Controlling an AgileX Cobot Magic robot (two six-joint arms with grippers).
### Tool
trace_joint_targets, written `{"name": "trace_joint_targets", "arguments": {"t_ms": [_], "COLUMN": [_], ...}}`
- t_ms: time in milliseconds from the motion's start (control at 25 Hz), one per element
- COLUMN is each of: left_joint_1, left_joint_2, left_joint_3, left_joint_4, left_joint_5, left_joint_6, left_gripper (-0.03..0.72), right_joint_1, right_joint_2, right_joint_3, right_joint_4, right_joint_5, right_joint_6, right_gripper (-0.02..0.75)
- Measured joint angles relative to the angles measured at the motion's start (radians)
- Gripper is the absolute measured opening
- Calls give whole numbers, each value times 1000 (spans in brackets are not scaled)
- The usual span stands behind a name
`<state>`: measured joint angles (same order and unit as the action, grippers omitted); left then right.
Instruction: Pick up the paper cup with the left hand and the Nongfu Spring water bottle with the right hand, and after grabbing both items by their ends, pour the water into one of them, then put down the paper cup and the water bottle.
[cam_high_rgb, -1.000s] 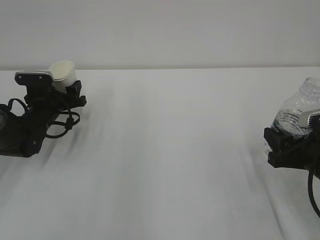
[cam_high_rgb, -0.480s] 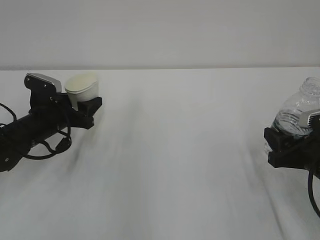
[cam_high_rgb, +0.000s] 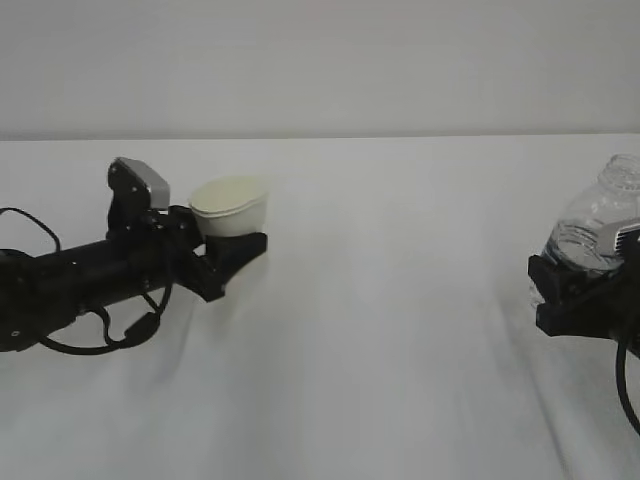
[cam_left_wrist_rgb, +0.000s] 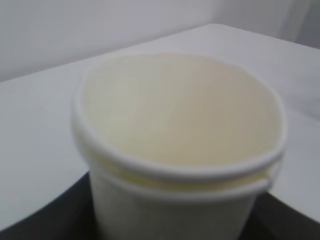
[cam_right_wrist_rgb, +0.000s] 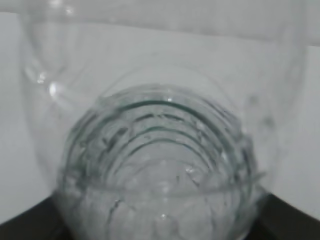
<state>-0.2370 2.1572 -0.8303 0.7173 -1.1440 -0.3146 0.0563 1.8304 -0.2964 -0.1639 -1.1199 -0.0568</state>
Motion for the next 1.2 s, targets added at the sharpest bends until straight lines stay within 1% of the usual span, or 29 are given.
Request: {"name": "trace_joint_targets", "arguments": {"t_ms": [120,200,280,400,520,720,920,1200], "left_joint_1": [-83,-145,-191,-247,-284,-326,-330,-332], "left_joint_2": [-2,-2,-2,16,42,86,96,96], "left_joint_3": [0,-4,-13,-47,-85,-125,-133,-139], "left_joint_4": [26,28,28,28,26,24,24,24], "left_joint_5": [0,0,0,0,0,0,0,0], "left_joint_6": [-2,-3,-4,-4,-4,-10,-19,-21], "left_gripper": [438,438,438,438,438,438,438,438], "right_joint_1": [0,0,0,0,0,0,0,0], "right_joint_2": [0,0,0,0,0,0,-12,-108], "right_joint_3": [0,0,0,0,0,0,0,14], "right_joint_4": [-9,-12,-13,-23,-33,-38,-42,-62], "right_joint_5": [0,0,0,0,0,0,4,118], "right_joint_6": [-23,-30,-33,-37,-38,-49,-53,-53], "right_gripper": [451,451,451,451,451,451,451,451]}}
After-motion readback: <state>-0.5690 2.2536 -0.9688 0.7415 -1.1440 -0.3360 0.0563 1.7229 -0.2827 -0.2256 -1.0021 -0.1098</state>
